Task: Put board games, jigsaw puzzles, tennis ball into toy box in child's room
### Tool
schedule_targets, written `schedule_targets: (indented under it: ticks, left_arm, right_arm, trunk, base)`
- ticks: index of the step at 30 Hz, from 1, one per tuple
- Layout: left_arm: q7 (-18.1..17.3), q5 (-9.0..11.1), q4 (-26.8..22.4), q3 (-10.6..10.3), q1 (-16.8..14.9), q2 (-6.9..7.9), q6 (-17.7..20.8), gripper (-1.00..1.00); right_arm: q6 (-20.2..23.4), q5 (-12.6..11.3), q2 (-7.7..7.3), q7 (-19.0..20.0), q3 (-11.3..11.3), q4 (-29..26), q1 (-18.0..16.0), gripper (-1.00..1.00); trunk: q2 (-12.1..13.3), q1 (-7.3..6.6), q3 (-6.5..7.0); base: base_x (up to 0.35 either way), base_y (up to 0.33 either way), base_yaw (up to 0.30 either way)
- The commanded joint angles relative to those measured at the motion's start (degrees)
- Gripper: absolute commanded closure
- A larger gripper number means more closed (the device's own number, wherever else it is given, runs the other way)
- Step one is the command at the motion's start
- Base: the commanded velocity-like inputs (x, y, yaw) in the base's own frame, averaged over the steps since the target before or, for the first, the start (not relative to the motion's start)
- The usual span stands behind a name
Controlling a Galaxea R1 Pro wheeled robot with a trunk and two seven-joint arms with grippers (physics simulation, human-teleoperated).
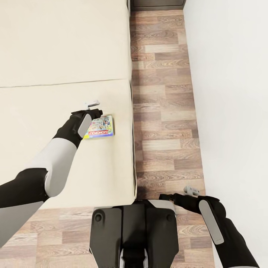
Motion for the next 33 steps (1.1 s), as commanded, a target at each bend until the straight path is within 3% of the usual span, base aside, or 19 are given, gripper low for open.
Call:
schedule_targets:
  ticks: [1,11,33]
  left_arm:
    - [0.31,0.62,-0.09,0.15,-0.01,-0.04,0.22,-1.0]
    - [0.31,0.68,-0.17,0.16,-0.01,-0.04,0.22,-1.0]
    - [0.11,0.75,-0.18,0.12,-0.01,-0.04,-0.12,-1.0]
  right_arm:
    - [0.2,-0.62,-0.02,-0.53,0.0,-0.04,-0.02,-1.0]
    - [-0.03,-0.52,0.09,-1.69,0.0,0.21,-0.01,-1.0]
    - [-0.05,-0.51,0.03,-2.11,0.0,2.92,-0.05,-1.0]
  trunk:
    - [-0.09,0.03,-0.16]
    - [-0.09,0.03,-1.01]
    - [-0.09,0.03,-1.09]
  base:
    - [0.0,0.0,0.0]
    - [0.0,0.0,0.0]
    - [0.0,0.0,0.0]
